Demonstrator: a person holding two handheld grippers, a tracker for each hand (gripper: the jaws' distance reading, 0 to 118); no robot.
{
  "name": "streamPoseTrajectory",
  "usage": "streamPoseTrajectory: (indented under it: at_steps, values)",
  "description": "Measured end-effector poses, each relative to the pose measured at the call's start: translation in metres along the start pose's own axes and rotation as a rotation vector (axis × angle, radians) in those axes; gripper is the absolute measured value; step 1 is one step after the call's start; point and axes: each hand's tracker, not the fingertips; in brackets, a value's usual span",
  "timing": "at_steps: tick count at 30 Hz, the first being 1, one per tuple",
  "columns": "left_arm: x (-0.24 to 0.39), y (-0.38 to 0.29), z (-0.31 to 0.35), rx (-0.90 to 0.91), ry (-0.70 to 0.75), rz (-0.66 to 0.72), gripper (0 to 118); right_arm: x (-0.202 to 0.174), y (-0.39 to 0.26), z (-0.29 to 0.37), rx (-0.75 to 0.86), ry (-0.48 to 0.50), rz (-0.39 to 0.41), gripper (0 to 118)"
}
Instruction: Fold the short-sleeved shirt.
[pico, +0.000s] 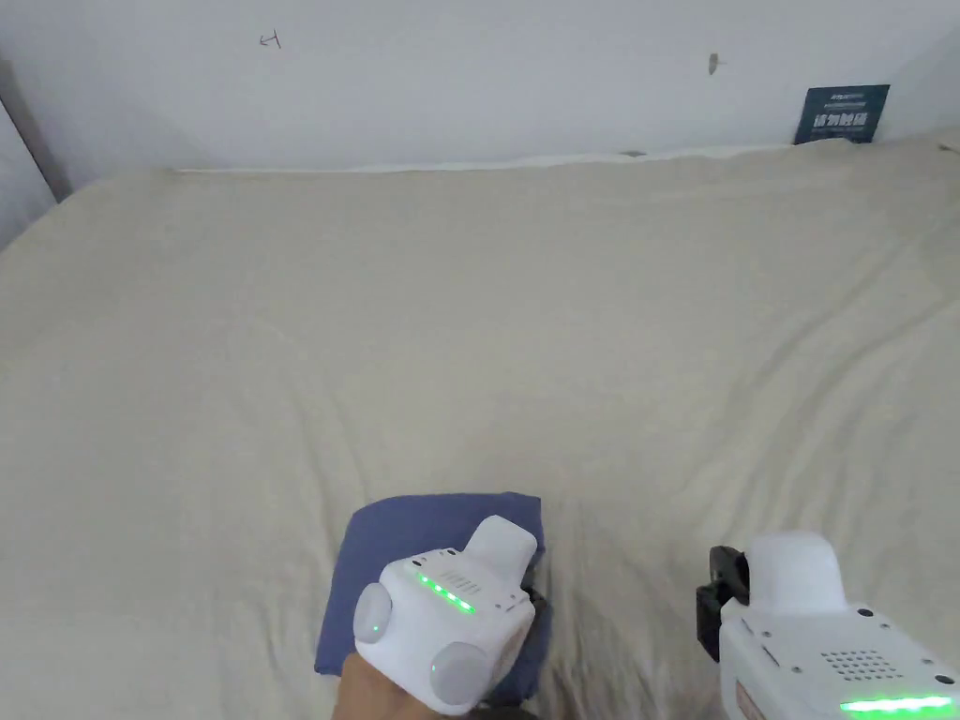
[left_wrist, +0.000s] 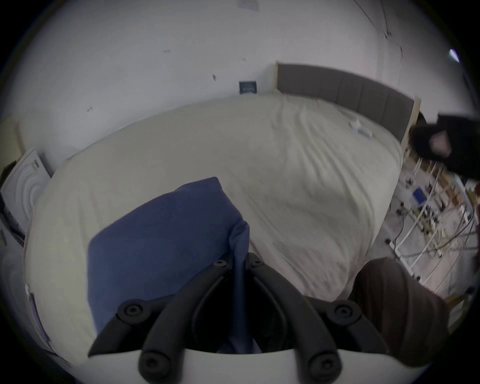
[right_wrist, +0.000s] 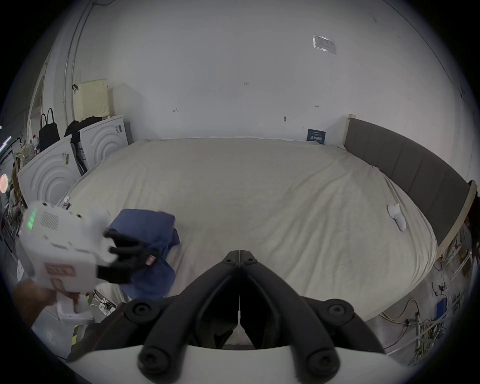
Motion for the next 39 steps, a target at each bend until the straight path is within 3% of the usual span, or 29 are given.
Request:
streamPoseTrajectory:
  at_steps: [2,3,6,9,13,15,17,19,20,21,22,24,27,32,37,39]
  values:
    - [0.006,-0.007,-0.014,-0.033,0.019,-0.026,11,0.004,-0.001,-0.003,-0.010,-0.010,-0.009,0]
    - [0.004,-0.012,-0.014,-0.028,0.007,-0.012,28,0.005,-0.002,-0.003,-0.012,-0.016,-0.011,0]
    - [-0.003,-0.016,0.003,0.017,-0.126,0.072,118,0.008,-0.002,0.000,0.002,-0.020,-0.031,0]
    - [-0.010,-0.013,0.056,0.224,0.015,0.041,117,0.008,-0.003,0.004,0.013,-0.016,-0.039,0]
    - [-0.021,-0.012,0.107,0.401,0.408,0.122,118,0.005,-0.003,0.005,0.016,-0.013,-0.045,0]
    - [-0.030,-0.012,0.103,0.348,0.591,0.131,118,0.002,-0.003,0.004,0.014,-0.011,-0.038,0]
    - [-0.040,-0.012,0.096,0.286,0.651,0.106,109,0.000,-0.002,0.004,0.017,-0.008,-0.036,0]
    - [-0.045,-0.018,0.080,0.224,0.566,0.039,104,-0.002,0.000,0.005,0.019,-0.002,-0.033,0]
    - [-0.043,-0.021,0.071,0.208,0.537,-0.002,88,-0.003,0.001,0.004,0.020,-0.002,-0.030,0]
    - [-0.040,-0.023,0.059,0.169,0.523,-0.059,25,-0.005,0.001,0.005,0.022,-0.002,-0.024,0]
    - [-0.037,-0.028,0.046,0.117,0.525,-0.105,3,-0.006,0.002,0.005,0.023,-0.001,-0.020,0]
    - [-0.028,-0.031,0.024,0.068,0.364,-0.145,3,-0.007,0.003,0.005,0.024,0.001,-0.017,0]
    - [0.001,-0.032,-0.004,0.015,0.275,-0.299,3,-0.010,0.003,0.006,0.019,0.003,0.004,0]
    - [0.036,-0.008,-0.023,-0.034,0.203,-0.339,3,-0.010,-0.003,0.011,0.007,-0.013,0.014,0]
    - [0.073,0.009,-0.030,-0.036,-0.024,-0.405,3,-0.006,-0.003,0.014,0.001,-0.029,0.006,0]
    - [0.079,0.014,-0.027,-0.039,-0.014,-0.407,3,-0.005,-0.002,0.018,-0.001,-0.036,0.010,0]
